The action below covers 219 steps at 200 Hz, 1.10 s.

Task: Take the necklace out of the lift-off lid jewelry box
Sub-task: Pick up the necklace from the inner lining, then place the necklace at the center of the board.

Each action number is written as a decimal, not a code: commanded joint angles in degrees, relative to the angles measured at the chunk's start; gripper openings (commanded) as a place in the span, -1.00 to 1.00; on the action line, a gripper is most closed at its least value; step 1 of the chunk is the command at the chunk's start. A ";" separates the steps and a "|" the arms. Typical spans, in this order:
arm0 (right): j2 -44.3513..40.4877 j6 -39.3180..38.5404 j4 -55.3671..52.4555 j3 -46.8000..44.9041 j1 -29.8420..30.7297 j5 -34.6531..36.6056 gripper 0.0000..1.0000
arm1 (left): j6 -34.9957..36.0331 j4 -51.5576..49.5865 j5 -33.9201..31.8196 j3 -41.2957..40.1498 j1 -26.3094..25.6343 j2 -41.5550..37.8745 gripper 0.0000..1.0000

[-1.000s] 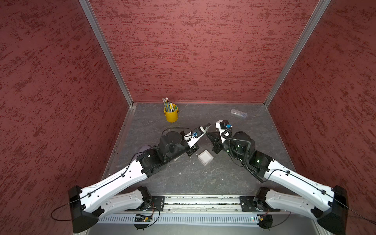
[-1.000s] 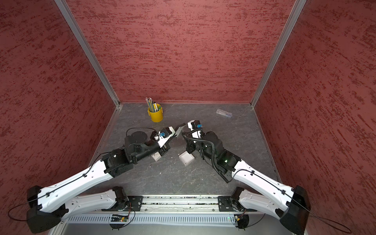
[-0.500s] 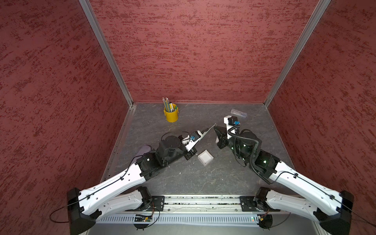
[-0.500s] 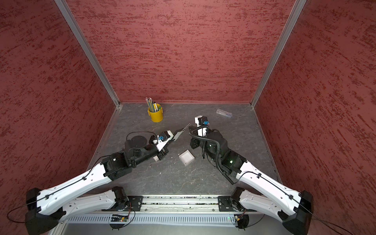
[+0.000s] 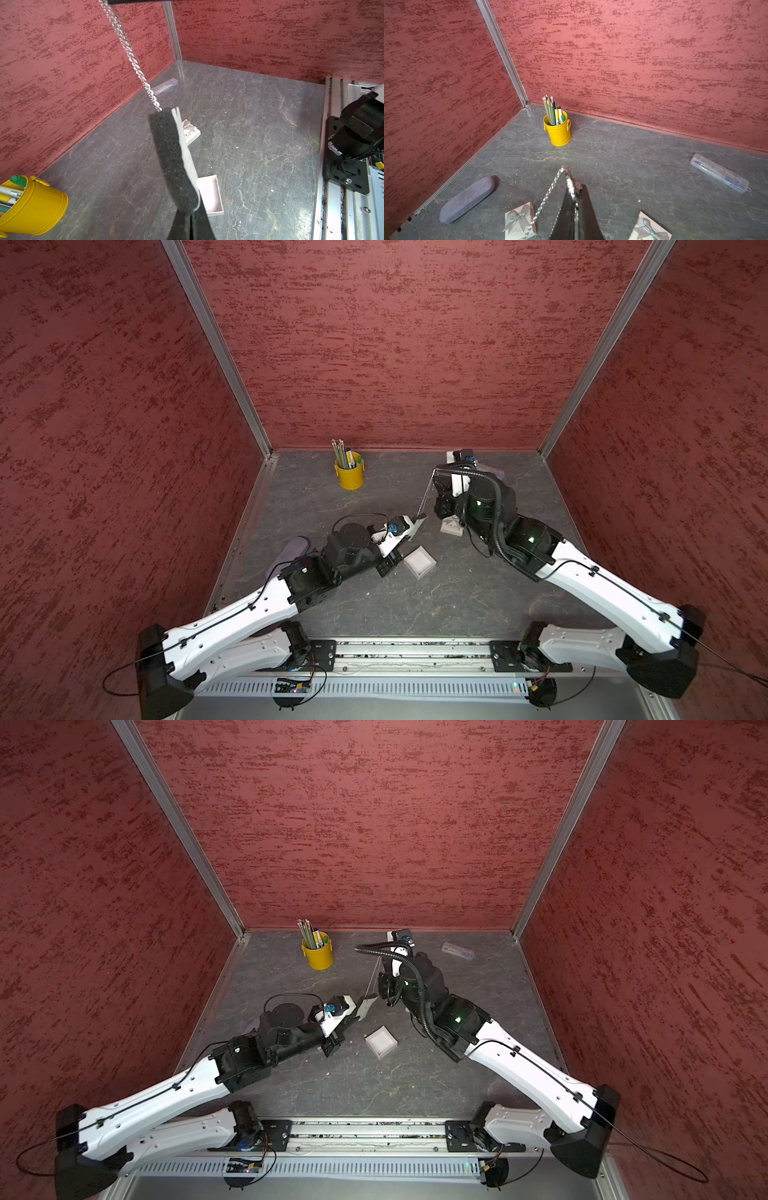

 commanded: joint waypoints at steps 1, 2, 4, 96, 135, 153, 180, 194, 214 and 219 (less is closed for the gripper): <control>2.75 2.42 -5.35 4.30 -2.07 1.95 -1.00 | -2.09 0.36 2.32 -1.41 -0.48 -0.73 -1.00; 2.93 2.48 -5.69 4.44 -2.20 1.92 -1.00 | -2.12 0.37 2.34 -1.43 -0.49 -0.77 -1.00; 3.28 2.77 -6.09 4.80 -2.54 1.82 -1.00 | -2.18 0.51 2.42 -1.54 -0.45 -0.86 -1.00; 12.61 4.31 -9.23 6.08 -10.06 -8.50 -1.00 | -6.60 0.53 -2.45 -7.42 0.08 -6.43 -1.00; 22.32 4.20 -9.70 9.55 -9.88 -15.31 -1.00 | -11.79 -3.38 -8.60 -8.86 1.77 -9.20 -1.00; 26.98 4.38 -8.31 11.35 -8.36 -16.44 -1.00 | -14.02 -5.31 -11.82 -9.77 1.96 -11.42 -1.00; 34.82 4.11 -5.85 16.48 -5.17 -20.38 -1.00 | -16.93 -6.98 -14.19 -11.53 2.25 -16.35 -1.00; 39.19 4.08 -5.25 20.32 -3.63 -22.08 -1.00 | -18.19 -7.95 -15.25 -12.64 2.22 -19.04 -1.00; 45.15 3.31 -5.32 26.73 -1.54 -24.29 -1.00 | -19.39 -9.72 -16.32 -13.67 2.33 -22.26 -1.00; 46.49 3.17 -5.47 28.28 -1.13 -24.73 -1.00 | -19.58 -10.26 -16.49 -13.76 2.31 -22.90 -1.00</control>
